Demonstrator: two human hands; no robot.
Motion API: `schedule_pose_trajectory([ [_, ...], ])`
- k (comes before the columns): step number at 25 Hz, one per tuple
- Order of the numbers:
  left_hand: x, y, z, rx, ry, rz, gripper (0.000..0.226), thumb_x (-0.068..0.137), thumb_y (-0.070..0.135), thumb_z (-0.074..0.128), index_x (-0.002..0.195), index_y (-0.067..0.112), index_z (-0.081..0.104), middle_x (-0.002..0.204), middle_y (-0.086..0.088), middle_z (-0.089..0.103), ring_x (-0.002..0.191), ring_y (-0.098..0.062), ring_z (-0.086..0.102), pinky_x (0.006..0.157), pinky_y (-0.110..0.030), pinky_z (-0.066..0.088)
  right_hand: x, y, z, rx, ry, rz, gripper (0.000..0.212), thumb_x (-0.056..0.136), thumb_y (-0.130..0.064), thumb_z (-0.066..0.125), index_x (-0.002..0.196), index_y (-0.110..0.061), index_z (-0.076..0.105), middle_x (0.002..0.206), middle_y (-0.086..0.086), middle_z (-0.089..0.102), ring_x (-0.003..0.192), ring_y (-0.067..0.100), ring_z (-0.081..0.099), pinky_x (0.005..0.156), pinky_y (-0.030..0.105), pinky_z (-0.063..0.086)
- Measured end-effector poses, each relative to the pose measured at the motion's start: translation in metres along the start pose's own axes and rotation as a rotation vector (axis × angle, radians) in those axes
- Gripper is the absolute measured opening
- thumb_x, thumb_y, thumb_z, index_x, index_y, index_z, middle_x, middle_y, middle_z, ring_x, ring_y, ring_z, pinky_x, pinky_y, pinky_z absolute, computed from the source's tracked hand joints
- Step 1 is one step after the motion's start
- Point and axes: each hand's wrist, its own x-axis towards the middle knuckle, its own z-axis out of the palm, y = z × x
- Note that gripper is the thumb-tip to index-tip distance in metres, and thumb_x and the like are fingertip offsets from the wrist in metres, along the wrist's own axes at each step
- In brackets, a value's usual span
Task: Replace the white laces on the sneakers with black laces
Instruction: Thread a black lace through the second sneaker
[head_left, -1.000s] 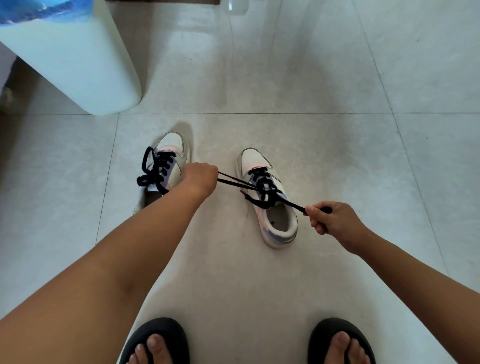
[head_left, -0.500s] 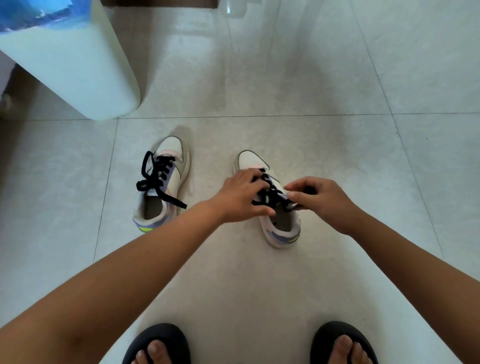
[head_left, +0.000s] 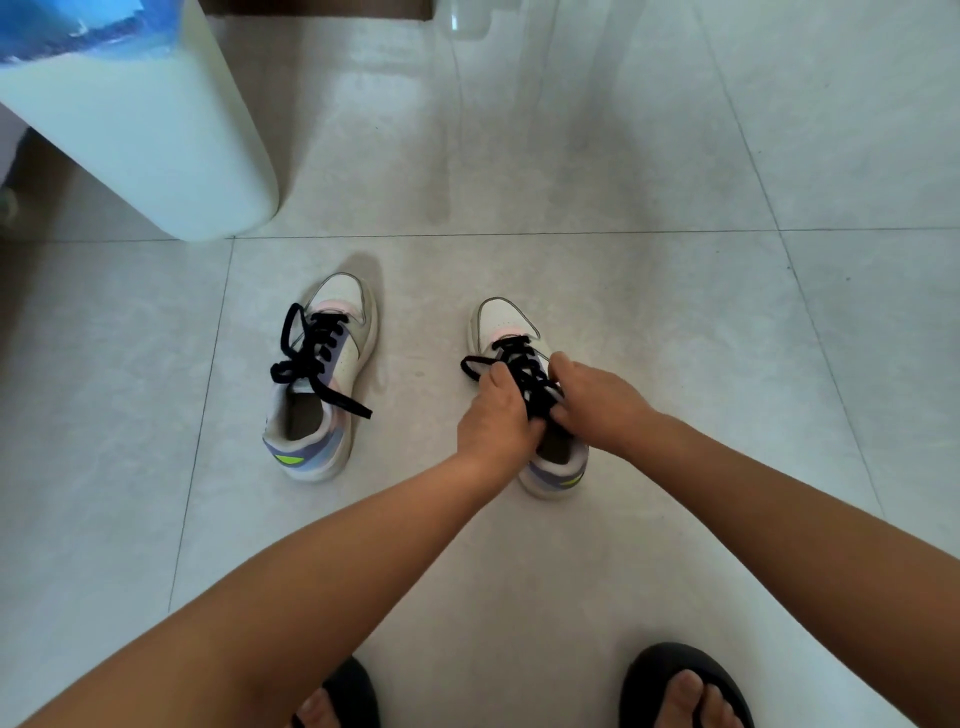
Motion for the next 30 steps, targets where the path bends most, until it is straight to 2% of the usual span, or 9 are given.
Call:
schedule_pose_trajectory([
  [11, -0.009, -0.033, -0.020, 0.033, -0.011, 0.007, 0.054, 0.089, 0.031, 0.055, 0.132, 0.018, 0.025, 0.128, -0.002, 0.044, 0.100, -0.028, 0.058, 0.073, -0.034, 0.041, -0.021, 0.008, 0.016, 0.235, 0.058, 0.028, 0.019, 0.090, -0.020, 0.053, 0.100, -0.018, 0.037, 0.077, 0.004, 0.052, 0.072, 0.029, 0.051, 0.062, 0.032, 0.038],
  [15, -0.006, -0.032, -0.037, 0.223, -0.083, 0.382, 0.080, 0.084, 0.034, 0.063, 0.148, 0.022, 0.016, 0.147, -0.005, 0.022, 0.130, -0.025, 0.032, 0.099, -0.041, 0.039, -0.033, 0.006, 0.016, 0.590, -0.027, 0.299, 0.048, 0.087, -0.035, 0.064, 0.117, -0.023, 0.028, 0.088, 0.011, 0.056, 0.071, 0.027, 0.062, 0.054, 0.033, 0.051],
  [17, 0.004, -0.026, -0.046, 0.493, -0.180, 0.504, 0.079, 0.084, 0.037, 0.062, 0.148, 0.021, 0.020, 0.156, -0.003, 0.009, 0.141, -0.021, 0.011, 0.109, -0.040, 0.028, -0.046, -0.003, 0.014, 0.886, -0.129, 0.474, 0.054, 0.084, -0.024, 0.071, 0.117, -0.018, 0.028, 0.090, 0.016, 0.058, 0.066, 0.026, 0.064, 0.054, 0.034, 0.057],
  [19, 0.016, -0.014, -0.050, 0.575, -0.213, 0.501, 0.061, 0.084, 0.033, 0.061, 0.138, 0.015, 0.037, 0.151, -0.004, 0.022, 0.140, -0.024, 0.021, 0.103, -0.038, 0.030, -0.054, -0.013, 0.021, 1.003, -0.103, 0.507, 0.048, 0.080, -0.008, 0.072, 0.111, -0.012, 0.035, 0.081, 0.015, 0.060, 0.060, 0.025, 0.062, 0.062, 0.040, 0.059],
  [21, 0.018, -0.003, -0.052, 0.586, -0.141, 0.478, 0.040, 0.087, 0.023, 0.057, 0.122, 0.010, 0.046, 0.133, -0.008, 0.042, 0.120, -0.029, 0.046, 0.087, -0.036, 0.038, -0.057, -0.021, 0.026, 0.917, 0.129, 0.414, 0.030, 0.079, -0.001, 0.069, 0.093, -0.015, 0.047, 0.074, 0.006, 0.061, 0.060, 0.020, 0.062, 0.069, 0.039, 0.058],
  [23, 0.011, 0.004, -0.053, 0.547, -0.111, 0.396, 0.029, 0.088, 0.016, 0.054, 0.115, 0.008, 0.048, 0.119, -0.011, 0.051, 0.103, -0.031, 0.056, 0.078, -0.036, 0.041, -0.059, -0.027, 0.023, 0.732, 0.301, 0.210, 0.019, 0.079, -0.004, 0.068, 0.081, -0.020, 0.057, 0.073, -0.006, 0.061, 0.065, 0.003, 0.059, 0.066, 0.015, 0.050],
  [25, 0.005, 0.006, -0.060, 0.250, -0.170, 0.198, 0.021, 0.087, 0.010, 0.053, 0.107, 0.007, 0.050, 0.101, -0.013, 0.058, 0.086, -0.030, 0.060, 0.072, -0.035, 0.046, -0.059, -0.031, 0.020, 0.522, 0.187, 0.002, 0.008, 0.084, -0.017, 0.066, 0.092, -0.019, 0.067, 0.087, -0.006, 0.065, 0.083, 0.000, 0.057, 0.072, 0.011, 0.042],
  [27, 0.001, 0.007, -0.069, -0.114, -0.260, -0.008, 0.004, 0.088, 0.007, 0.050, 0.089, 0.007, 0.053, 0.074, -0.012, 0.060, 0.060, -0.024, 0.059, 0.060, -0.033, 0.050, -0.057, -0.031, 0.022, 0.144, -0.031, -0.124, 0.027, 0.090, -0.039, 0.055, 0.105, -0.020, 0.068, 0.106, -0.005, 0.064, 0.108, 0.015, 0.047, 0.088, 0.028, 0.040],
  [30, -0.012, 0.007, -0.070, -0.129, -0.228, 0.042, 0.024, 0.091, 0.012, 0.045, 0.074, 0.000, 0.055, 0.069, -0.014, 0.057, 0.063, -0.024, 0.055, 0.062, -0.034, 0.047, -0.059, -0.017, 0.022, 0.179, 0.100, -0.178, 0.036, 0.089, -0.044, 0.050, 0.104, -0.020, 0.072, 0.109, -0.002, 0.064, 0.107, 0.023, 0.050, 0.089, 0.029, 0.036],
])
